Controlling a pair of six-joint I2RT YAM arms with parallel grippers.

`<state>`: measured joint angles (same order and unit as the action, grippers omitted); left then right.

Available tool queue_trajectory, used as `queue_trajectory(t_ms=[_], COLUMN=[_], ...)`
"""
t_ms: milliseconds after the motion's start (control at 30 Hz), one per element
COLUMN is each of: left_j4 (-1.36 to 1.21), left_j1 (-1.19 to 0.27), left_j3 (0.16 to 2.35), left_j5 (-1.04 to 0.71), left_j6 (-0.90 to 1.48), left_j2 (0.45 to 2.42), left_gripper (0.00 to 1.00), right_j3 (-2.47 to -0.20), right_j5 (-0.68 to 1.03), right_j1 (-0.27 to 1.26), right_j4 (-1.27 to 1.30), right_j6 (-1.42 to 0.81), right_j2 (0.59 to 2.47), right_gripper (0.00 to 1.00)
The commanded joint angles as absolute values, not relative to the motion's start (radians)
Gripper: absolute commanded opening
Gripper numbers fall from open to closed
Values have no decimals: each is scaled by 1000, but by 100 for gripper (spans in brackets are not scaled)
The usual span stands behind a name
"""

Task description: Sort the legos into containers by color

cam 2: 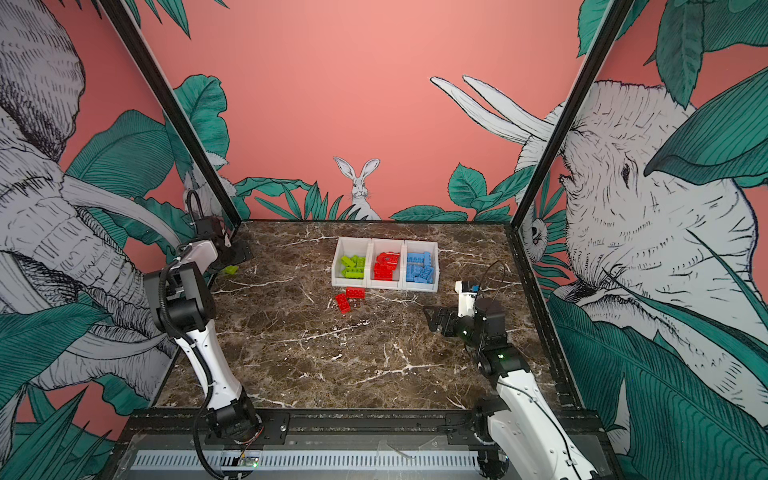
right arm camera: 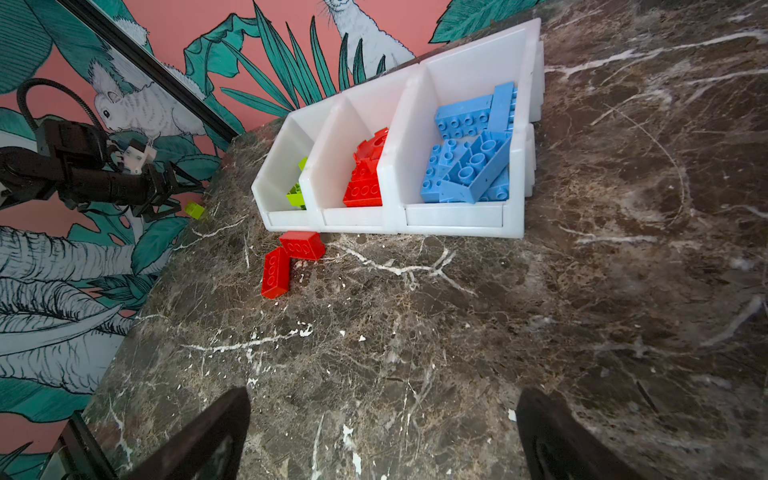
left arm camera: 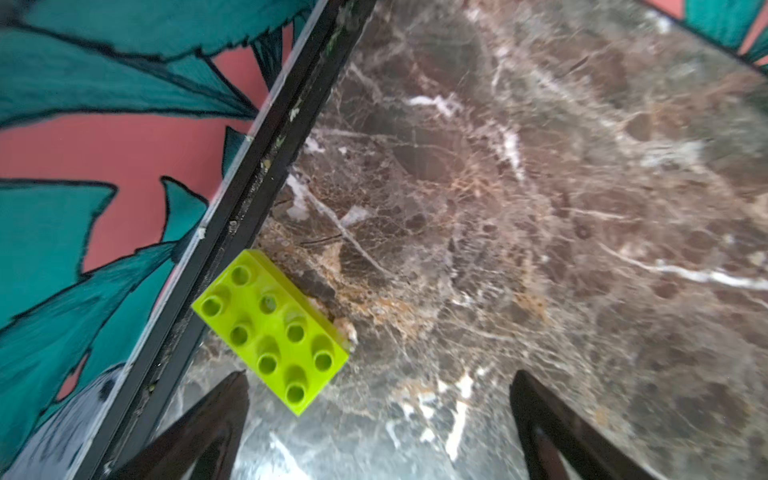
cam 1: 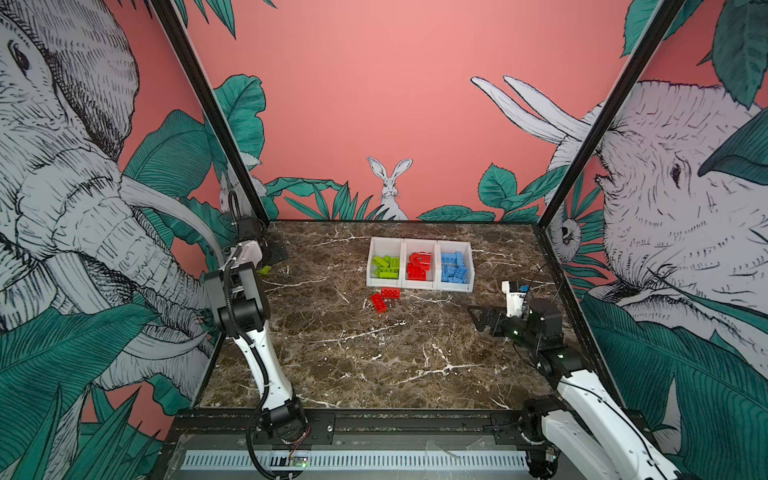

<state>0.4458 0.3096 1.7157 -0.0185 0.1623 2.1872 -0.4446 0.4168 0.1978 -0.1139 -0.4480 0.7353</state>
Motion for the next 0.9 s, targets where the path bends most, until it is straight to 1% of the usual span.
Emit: queue_trajectory(t_ms=[0, 100, 233, 500, 633, 733, 867], left_j4=[476, 465, 452, 489, 489, 493, 555], left_j1=[326, 348, 376, 376, 371, 344, 295], left_j3=[1742, 1749, 1783, 1852, 1874, 1886, 1971], left_j5=[-34, -64, -152, -210, -278, -290, -287], left_j6=[143, 171, 187, 169, 180, 162, 127], left_j2=[2187, 2206, 2243, 2309, 2331, 2337, 2371], left_gripper=[99, 99, 99, 99, 99, 99, 98], right_j3=[-484, -521, -581, -588, -587, -588, -592], right_j5=[418, 351, 333, 353, 352, 352, 353], right_j1=[202, 210, 230, 243, 253, 258, 262], right_j4=[-143, -226, -307, -244, -222, -216, -203], right_j6=[-407, -391, -325, -330, -336, -334, -334], right_j2=[738, 757, 791, 822, 840, 852, 863], right_gripper=[98, 98, 98, 98, 98, 98, 98])
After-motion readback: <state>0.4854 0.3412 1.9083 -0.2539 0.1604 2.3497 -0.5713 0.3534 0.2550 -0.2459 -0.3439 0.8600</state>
